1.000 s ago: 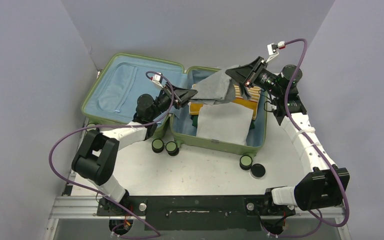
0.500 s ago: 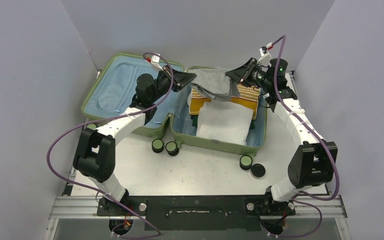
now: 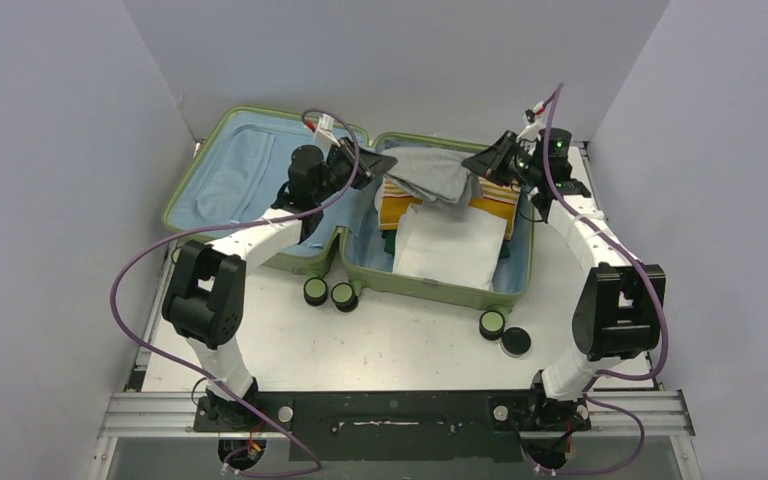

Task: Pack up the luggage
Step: Place the clothes in the luggage.

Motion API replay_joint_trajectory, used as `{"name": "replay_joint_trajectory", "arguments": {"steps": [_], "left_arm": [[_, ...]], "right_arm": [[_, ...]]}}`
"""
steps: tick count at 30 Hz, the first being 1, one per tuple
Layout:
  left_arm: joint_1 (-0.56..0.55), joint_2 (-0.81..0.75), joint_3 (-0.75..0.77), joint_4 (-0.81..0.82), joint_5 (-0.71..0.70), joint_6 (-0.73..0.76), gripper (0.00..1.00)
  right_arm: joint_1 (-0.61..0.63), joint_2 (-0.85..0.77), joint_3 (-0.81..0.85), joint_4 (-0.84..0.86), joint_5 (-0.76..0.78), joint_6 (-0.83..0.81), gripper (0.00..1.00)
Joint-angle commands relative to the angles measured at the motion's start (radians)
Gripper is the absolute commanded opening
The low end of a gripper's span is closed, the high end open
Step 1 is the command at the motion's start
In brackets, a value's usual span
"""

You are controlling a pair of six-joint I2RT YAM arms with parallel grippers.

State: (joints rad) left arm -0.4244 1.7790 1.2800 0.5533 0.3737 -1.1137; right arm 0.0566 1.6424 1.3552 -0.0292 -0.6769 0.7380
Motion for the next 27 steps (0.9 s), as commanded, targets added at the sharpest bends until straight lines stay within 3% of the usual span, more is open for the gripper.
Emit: {"name": "replay_joint_trajectory", "arguments": {"steps": [1,8,15,18,27], "left_arm": [[-0.017,0.016,-0.071,0.041,0.008,0.027,0.0],[-0.025,0.019,-0.097,0.04,0.022,0.034,0.0],[-0.026,0.021,0.089,-0.042,0.027,0.04,0.0],[-0.04,-0.015,0.1,-0.054,0.023,0.049,0.0],[-0.082,-0.045,-0.203,0.028,0.008,0.043,0.0]], "right_arm": [[-0.032,-0.054,-0.118,0.053,0.033,-0.019,0.0],[-0.049,-0.06,-0.152,0.054,0.037,-0.019,0.0],[-0.054,-0.021,0.085,-0.036,0.038,-0.002,0.0],[-0.054,-0.038,0.14,-0.093,0.061,-0.024,0.0],[-0.084,-0.143,-0.21,-0.055,0.102,-0.025,0.0]]}}
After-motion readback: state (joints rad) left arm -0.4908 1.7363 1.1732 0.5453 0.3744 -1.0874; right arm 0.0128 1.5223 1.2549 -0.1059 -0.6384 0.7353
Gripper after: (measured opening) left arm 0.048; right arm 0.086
